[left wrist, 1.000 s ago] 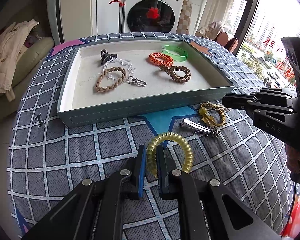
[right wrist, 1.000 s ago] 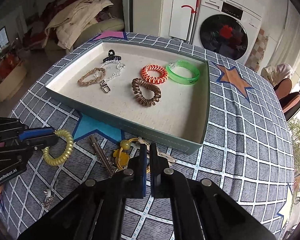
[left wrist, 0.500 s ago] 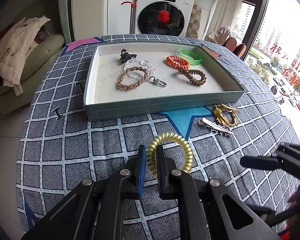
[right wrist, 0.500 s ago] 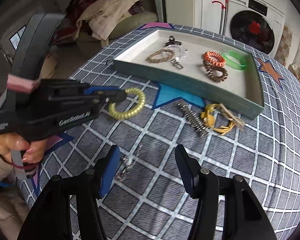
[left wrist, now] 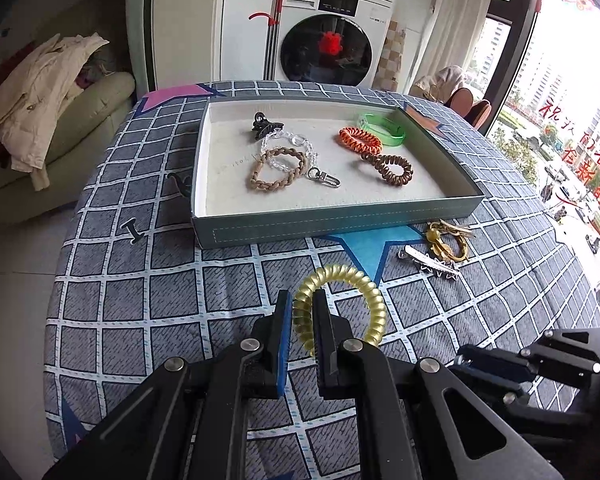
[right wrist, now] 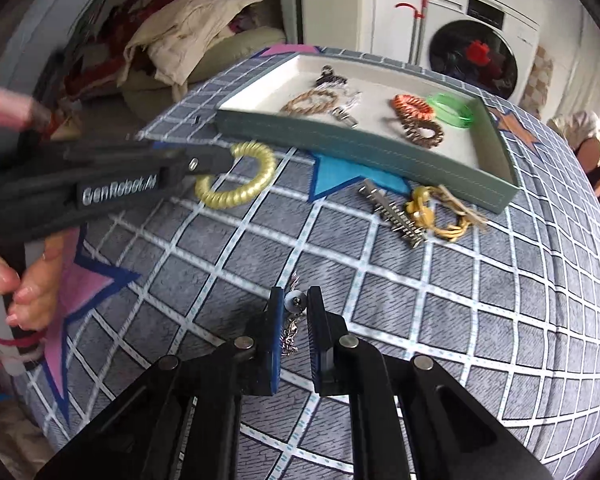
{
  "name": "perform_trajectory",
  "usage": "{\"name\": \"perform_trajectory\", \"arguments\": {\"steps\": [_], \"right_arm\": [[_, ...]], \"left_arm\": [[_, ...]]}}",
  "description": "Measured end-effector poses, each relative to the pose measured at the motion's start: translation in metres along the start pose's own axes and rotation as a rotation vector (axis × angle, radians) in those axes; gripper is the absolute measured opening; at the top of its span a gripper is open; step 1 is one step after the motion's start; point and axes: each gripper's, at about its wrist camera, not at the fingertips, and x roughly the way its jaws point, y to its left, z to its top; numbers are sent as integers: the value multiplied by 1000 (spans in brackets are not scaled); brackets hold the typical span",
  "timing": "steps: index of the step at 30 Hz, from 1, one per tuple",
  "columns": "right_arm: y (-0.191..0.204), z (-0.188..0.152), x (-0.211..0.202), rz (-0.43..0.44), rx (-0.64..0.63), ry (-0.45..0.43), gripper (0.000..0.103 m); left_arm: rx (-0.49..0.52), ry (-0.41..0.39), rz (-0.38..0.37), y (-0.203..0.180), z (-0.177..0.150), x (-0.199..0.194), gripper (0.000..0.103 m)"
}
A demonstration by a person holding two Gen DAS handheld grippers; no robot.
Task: Organize jewelry
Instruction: 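Carry the yellow coil and silver charm over the tray with both tools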
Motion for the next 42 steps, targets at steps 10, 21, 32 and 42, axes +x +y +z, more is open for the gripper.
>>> {"name": "perform_trajectory", "arguments": {"steps": [10,21,32,42], "right_arm": [[-51,53,-19,-17,128,-107,12],[-106,103,14,-90,218,-104,12],[-147,127,56,-117,298,-85,12],[-156,141,80,-131,321,-71,12]], "left_arm": [[2,-58,-2,3,37,-4,30],[9,-55,55,15,86,35,30],[-2,12,109,22,92,78,30],[9,26,141,20,99,96,30]]}}
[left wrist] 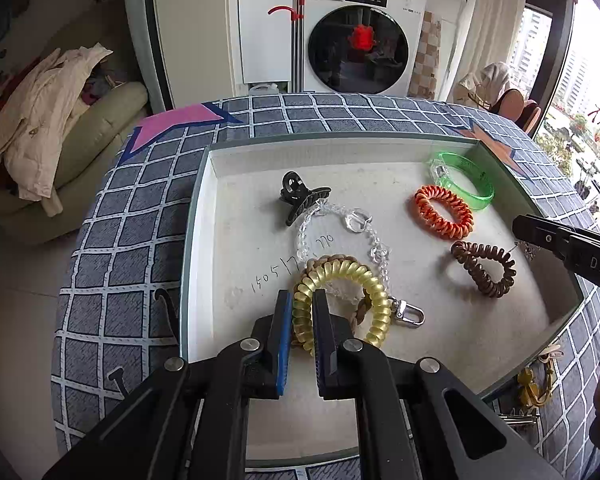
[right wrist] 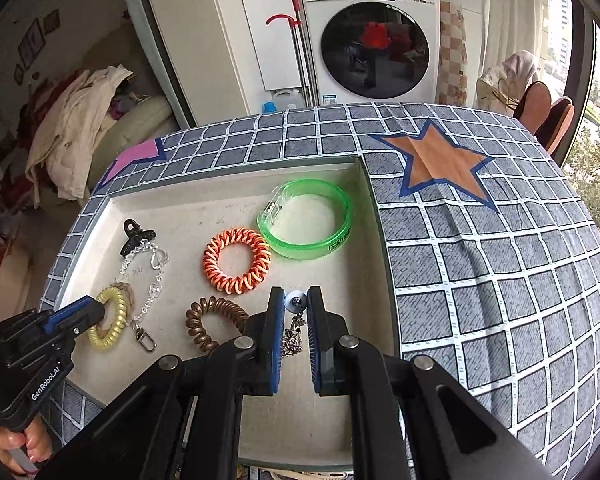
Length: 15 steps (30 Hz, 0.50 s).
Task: Organize jewelry
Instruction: 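Carry the yellow coil and silver charm over the tray with both tools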
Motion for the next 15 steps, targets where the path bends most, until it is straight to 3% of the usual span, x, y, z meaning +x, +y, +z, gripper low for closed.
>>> {"name": "perform_trajectory", "arguments": {"steps": [12,13,15], "right_arm": [[5,-9,18,-7,-24,63,15],[5,-9,17,-1,-21,62,19],[6,-9,11,5,-20,42,46]], "left_arm": [[41,-13,34,-8,-2,0,30],[43,-17,33,-9,-2,-1,30],[47,-24,39,-10,-3,-3,30]]}}
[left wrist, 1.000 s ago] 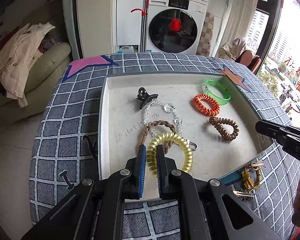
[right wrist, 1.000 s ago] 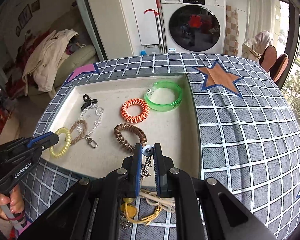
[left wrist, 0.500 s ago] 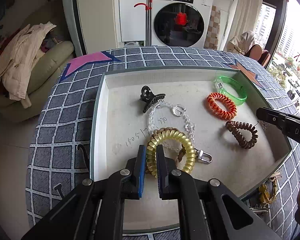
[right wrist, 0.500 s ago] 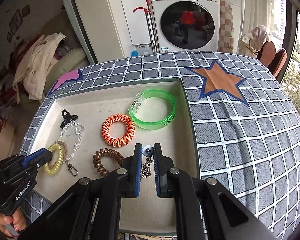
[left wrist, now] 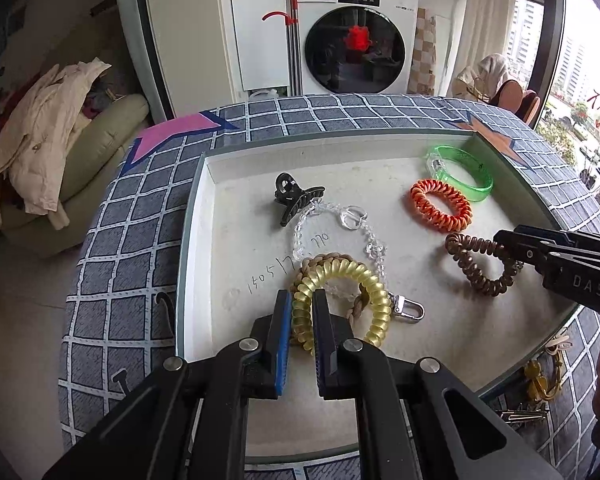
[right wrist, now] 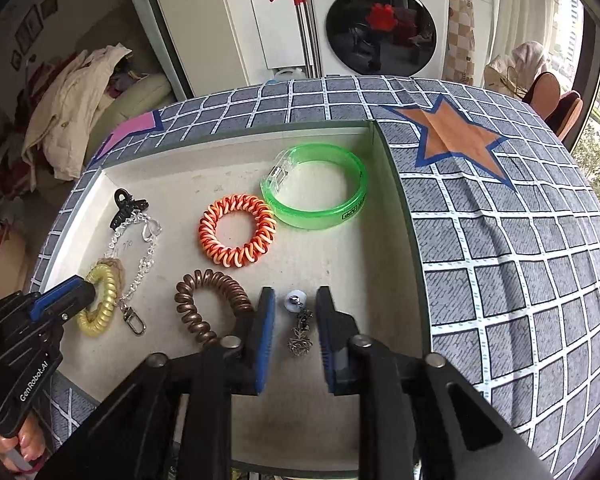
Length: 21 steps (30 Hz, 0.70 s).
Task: Organize jewelry
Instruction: 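Carry the yellow coil and silver charm over the tray with both tools, then open the right tool to drop the silver charm while the left releases the yellow coil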
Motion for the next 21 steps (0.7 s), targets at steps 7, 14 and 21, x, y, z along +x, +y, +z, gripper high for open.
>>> {"name": "perform_trajectory", "arguments": {"steps": [7,14,21], "right_arm": [[6,-1,-27,37,-10,-62,67],[4,-5,-40,36,2,-80,70],[3,-12,-45,33,-2,-78,70]], "left_arm": [[-10,-20,2,-1,0,-8,30],[0,-35,9,-3,2,-13,30],[-24,-50,3,2,3,-18,31]]}}
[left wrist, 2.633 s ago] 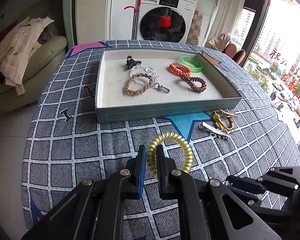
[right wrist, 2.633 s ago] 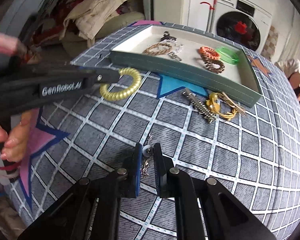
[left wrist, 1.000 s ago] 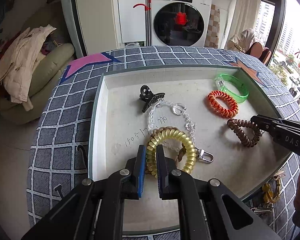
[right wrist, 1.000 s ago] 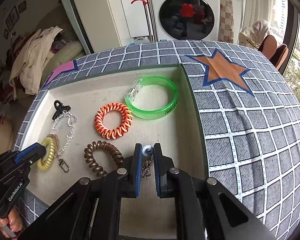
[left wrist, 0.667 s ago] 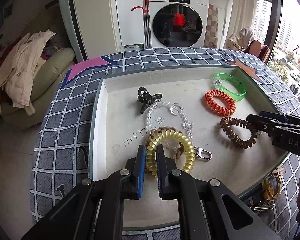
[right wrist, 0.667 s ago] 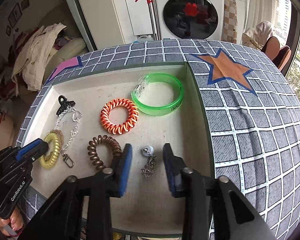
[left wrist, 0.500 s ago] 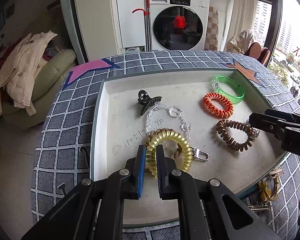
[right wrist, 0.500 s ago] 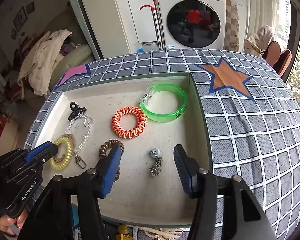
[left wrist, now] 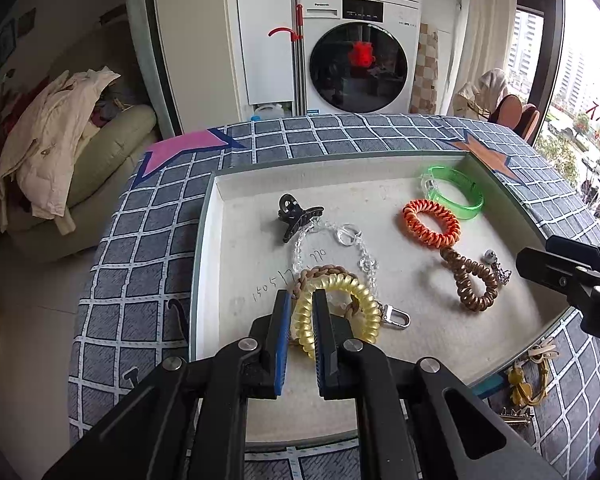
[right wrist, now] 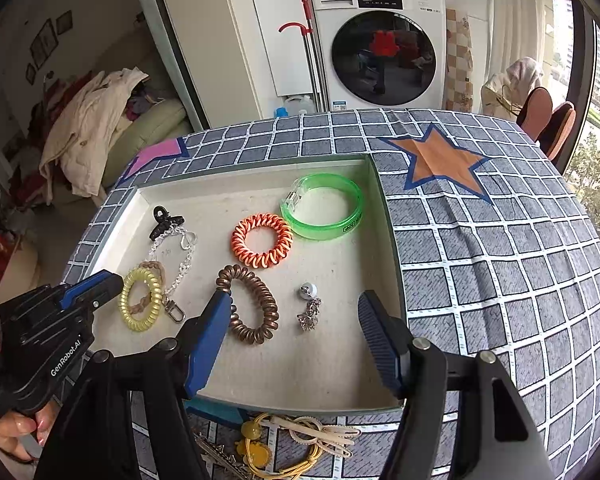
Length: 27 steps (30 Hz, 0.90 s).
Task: Organize jewelry
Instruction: 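Open the right tool to drop the silver charm while the left releases the yellow coil, then move the left tool to the silver hair clip while the right approaches the keys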
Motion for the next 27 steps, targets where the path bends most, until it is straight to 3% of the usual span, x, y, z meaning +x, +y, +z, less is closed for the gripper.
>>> {"name": "perform_trajectory", "arguments": {"steps": [4,5,6,7,9,18,27], "right_arm": [[2,-3,-5,4,-7,-7,78],[2,-4,-6,4,-10,-8,79],[2,-5,-8,6,-12,-7,79],[2,-6,-9,8,-12,-5,79],[1,-10,-12,11,-9,-3,79],[-7,-38,-39,53,-11,-2,79],[-13,-73,-42,-4,-61,52,79]], "left_arm": [[-15,1,-8,2,-2,-3,31],[-16,3,-7,3,-3,-3,43],[-19,5,-7,3,-3,-4,65],[-26,5,3,4,-4,-5,103],[-29,-42,28,4,-8,-13,103],[-11,-27,23,-1,-22,-31,103],[-59,5,-42,-9,-58,-51,103]]}}
